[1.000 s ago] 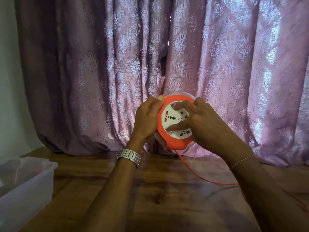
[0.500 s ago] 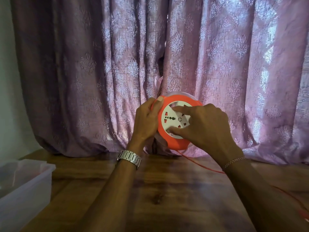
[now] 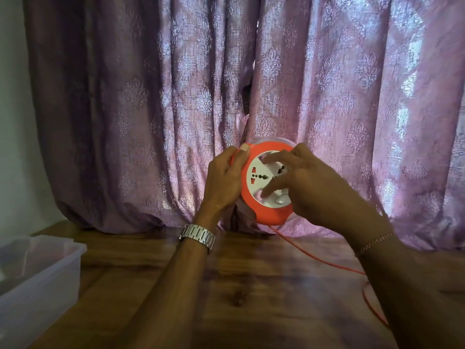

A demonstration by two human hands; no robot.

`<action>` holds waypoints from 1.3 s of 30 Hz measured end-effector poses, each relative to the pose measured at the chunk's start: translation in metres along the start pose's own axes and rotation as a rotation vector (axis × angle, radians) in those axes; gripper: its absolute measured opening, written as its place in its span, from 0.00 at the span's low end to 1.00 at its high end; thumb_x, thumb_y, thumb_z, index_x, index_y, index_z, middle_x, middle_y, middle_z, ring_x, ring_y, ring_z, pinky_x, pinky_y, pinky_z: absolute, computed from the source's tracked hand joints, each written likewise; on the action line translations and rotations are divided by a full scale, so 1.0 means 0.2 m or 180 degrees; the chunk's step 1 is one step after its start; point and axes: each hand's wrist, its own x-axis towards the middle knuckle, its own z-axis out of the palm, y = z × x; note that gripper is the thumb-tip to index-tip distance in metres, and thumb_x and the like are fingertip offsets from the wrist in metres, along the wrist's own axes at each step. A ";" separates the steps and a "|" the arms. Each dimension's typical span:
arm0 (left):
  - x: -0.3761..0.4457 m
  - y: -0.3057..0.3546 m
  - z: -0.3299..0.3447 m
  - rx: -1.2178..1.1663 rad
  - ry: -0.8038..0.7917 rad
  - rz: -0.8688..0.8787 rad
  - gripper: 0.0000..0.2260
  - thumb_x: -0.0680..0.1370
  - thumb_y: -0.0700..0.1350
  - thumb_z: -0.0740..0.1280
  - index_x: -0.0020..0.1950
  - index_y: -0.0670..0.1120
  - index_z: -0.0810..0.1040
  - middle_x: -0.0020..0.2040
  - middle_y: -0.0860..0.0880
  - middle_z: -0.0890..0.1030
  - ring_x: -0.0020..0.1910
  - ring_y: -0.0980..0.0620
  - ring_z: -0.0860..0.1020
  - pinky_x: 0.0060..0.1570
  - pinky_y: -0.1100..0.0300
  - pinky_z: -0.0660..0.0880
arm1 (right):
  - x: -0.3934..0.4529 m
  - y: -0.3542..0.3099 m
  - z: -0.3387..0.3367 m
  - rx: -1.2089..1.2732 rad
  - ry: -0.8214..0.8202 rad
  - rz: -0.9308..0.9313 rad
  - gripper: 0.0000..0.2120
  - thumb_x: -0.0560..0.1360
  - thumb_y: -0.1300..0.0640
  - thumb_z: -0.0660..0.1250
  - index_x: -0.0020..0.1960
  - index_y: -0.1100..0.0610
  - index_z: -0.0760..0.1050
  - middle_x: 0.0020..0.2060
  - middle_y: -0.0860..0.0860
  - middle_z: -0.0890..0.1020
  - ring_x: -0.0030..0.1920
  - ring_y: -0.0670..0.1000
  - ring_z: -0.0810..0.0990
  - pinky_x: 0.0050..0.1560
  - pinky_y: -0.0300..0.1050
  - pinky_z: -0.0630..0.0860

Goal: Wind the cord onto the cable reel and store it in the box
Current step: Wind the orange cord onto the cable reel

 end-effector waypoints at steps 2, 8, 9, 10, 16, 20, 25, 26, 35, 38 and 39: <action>0.00 0.00 0.00 -0.0024 -0.0017 -0.0003 0.27 0.77 0.67 0.63 0.41 0.41 0.74 0.39 0.34 0.81 0.43 0.32 0.82 0.44 0.33 0.78 | 0.00 0.00 0.02 -0.0062 -0.0126 -0.0009 0.24 0.63 0.68 0.74 0.49 0.40 0.83 0.64 0.50 0.75 0.54 0.55 0.67 0.49 0.53 0.75; 0.01 0.00 -0.01 -0.0011 -0.0026 0.0087 0.27 0.77 0.65 0.63 0.39 0.39 0.72 0.37 0.34 0.78 0.40 0.32 0.80 0.41 0.37 0.75 | 0.00 -0.01 0.03 -0.0572 0.0098 -0.0058 0.18 0.67 0.57 0.74 0.49 0.35 0.81 0.59 0.49 0.77 0.50 0.58 0.73 0.41 0.51 0.70; 0.01 -0.01 -0.01 -0.0001 -0.0030 0.0090 0.27 0.78 0.64 0.63 0.38 0.39 0.72 0.36 0.35 0.78 0.38 0.33 0.79 0.41 0.38 0.74 | 0.00 -0.01 0.03 -0.0645 0.0121 -0.0043 0.18 0.68 0.56 0.72 0.50 0.34 0.80 0.59 0.49 0.77 0.50 0.58 0.73 0.41 0.50 0.69; 0.01 -0.01 -0.01 -0.0002 -0.0019 0.0085 0.26 0.79 0.63 0.63 0.38 0.39 0.72 0.34 0.38 0.78 0.36 0.37 0.77 0.41 0.40 0.74 | 0.00 -0.02 0.04 -0.0693 0.0131 -0.0015 0.19 0.70 0.56 0.69 0.52 0.32 0.79 0.58 0.50 0.77 0.50 0.57 0.73 0.41 0.50 0.68; 0.01 -0.01 -0.01 -0.0091 0.0013 0.0025 0.23 0.81 0.59 0.63 0.38 0.40 0.73 0.32 0.47 0.75 0.35 0.51 0.72 0.39 0.52 0.69 | 0.00 -0.03 0.01 -0.0413 0.0206 0.0807 0.28 0.65 0.32 0.61 0.64 0.32 0.69 0.43 0.51 0.81 0.44 0.56 0.79 0.43 0.49 0.73; 0.00 0.00 0.01 0.0057 -0.0094 0.0174 0.28 0.79 0.64 0.62 0.42 0.37 0.75 0.37 0.35 0.77 0.36 0.50 0.72 0.39 0.43 0.72 | -0.01 -0.07 0.02 -0.0311 0.0580 0.1171 0.30 0.58 0.29 0.70 0.59 0.35 0.76 0.39 0.47 0.85 0.41 0.55 0.81 0.36 0.43 0.69; 0.00 0.00 0.00 0.0106 -0.0106 0.0128 0.31 0.78 0.67 0.61 0.48 0.37 0.79 0.41 0.34 0.80 0.37 0.46 0.76 0.44 0.38 0.76 | 0.00 -0.13 0.02 -0.0204 0.0561 0.1669 0.31 0.61 0.28 0.68 0.61 0.39 0.76 0.47 0.52 0.84 0.48 0.59 0.80 0.40 0.47 0.72; 0.00 -0.01 0.00 0.0099 -0.0103 0.0096 0.30 0.78 0.67 0.61 0.48 0.38 0.80 0.41 0.35 0.81 0.39 0.42 0.79 0.46 0.37 0.77 | 0.01 -0.13 0.03 -0.0150 0.0570 0.1839 0.31 0.62 0.27 0.66 0.59 0.42 0.78 0.48 0.53 0.84 0.49 0.59 0.79 0.42 0.48 0.73; 0.00 -0.01 0.00 0.0078 -0.0098 -0.0023 0.28 0.77 0.67 0.62 0.44 0.40 0.79 0.40 0.41 0.84 0.42 0.39 0.83 0.46 0.38 0.79 | 0.00 -0.03 -0.01 -0.0243 0.0599 0.1430 0.24 0.67 0.30 0.64 0.51 0.47 0.79 0.37 0.48 0.84 0.40 0.54 0.80 0.36 0.42 0.69; 0.00 -0.01 -0.01 -0.0024 -0.0014 0.0004 0.27 0.77 0.65 0.62 0.40 0.40 0.75 0.36 0.40 0.80 0.37 0.42 0.78 0.45 0.38 0.78 | -0.01 0.01 -0.03 0.0311 0.0003 0.0773 0.16 0.72 0.46 0.67 0.59 0.44 0.72 0.51 0.49 0.80 0.52 0.53 0.74 0.48 0.51 0.75; 0.00 0.00 0.00 -0.0064 0.0006 -0.0010 0.27 0.78 0.64 0.63 0.40 0.40 0.75 0.36 0.41 0.80 0.37 0.42 0.78 0.45 0.39 0.77 | -0.01 0.02 -0.03 0.0382 -0.0308 0.0640 0.19 0.72 0.51 0.66 0.63 0.41 0.69 0.56 0.50 0.77 0.56 0.54 0.72 0.53 0.55 0.74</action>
